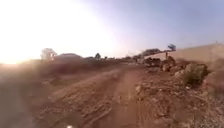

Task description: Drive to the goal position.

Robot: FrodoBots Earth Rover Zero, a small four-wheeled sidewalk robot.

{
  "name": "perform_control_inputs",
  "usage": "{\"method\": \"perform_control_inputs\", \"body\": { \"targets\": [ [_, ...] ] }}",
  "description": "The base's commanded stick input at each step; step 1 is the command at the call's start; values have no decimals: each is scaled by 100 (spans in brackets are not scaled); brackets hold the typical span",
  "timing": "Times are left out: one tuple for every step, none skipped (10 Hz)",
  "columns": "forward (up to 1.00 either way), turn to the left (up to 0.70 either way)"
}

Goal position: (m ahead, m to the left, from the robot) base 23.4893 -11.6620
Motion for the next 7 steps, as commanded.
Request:
{"method": "perform_control_inputs", "body": {
  "targets": [
    [69,0],
    [69,0],
    [69,0],
    [69,0],
    [69,0],
    [69,0],
    [69,-3]
  ]
}}
